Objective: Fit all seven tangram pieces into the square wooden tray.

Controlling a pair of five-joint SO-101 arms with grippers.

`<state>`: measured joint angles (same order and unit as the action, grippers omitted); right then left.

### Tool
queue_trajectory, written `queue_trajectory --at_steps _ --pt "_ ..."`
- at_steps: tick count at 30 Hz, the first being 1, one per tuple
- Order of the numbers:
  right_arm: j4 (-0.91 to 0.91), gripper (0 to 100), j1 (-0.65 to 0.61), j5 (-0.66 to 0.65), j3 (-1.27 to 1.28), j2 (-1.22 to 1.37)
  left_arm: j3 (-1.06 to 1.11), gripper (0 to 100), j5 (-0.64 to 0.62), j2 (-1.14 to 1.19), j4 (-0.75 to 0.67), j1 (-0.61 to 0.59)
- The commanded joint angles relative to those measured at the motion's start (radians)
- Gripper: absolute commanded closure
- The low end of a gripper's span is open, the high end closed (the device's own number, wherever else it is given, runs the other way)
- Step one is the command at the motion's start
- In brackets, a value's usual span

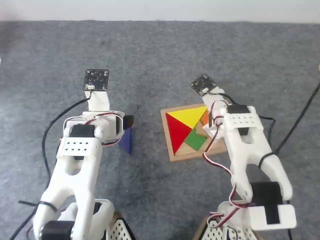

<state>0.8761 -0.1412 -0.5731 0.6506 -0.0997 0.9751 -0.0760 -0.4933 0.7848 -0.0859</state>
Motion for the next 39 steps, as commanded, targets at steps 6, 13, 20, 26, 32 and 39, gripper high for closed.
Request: queue_trajectory --at_steps 6,13,20,26,32,39 --pt "-0.033 72.8 -0.01 0.021 -0.003 -0.004 -0.004 71 0.008 -0.037 0.009 0.006" --pt "-0.035 72.8 -0.013 0.02 0.0 -0.002 -0.002 71 0.008 -0.037 0.009 0.006" --pt "-0.038 72.8 -0.007 0.023 -0.031 0.059 -0.002 71 0.008 -0.037 0.009 0.006" --pt "-0.031 72.8 -0.016 0.026 -0.064 0.093 -0.002 71 0.008 -0.037 0.009 0.006" --pt "-0.002 72.8 -0.033 0.028 -0.066 0.087 -0.002 71 0.008 -0.037 0.009 0.006" --pt "0.022 72.8 -0.094 0.083 -0.066 -0.007 -0.002 71 0.008 -0.037 0.009 0.006"
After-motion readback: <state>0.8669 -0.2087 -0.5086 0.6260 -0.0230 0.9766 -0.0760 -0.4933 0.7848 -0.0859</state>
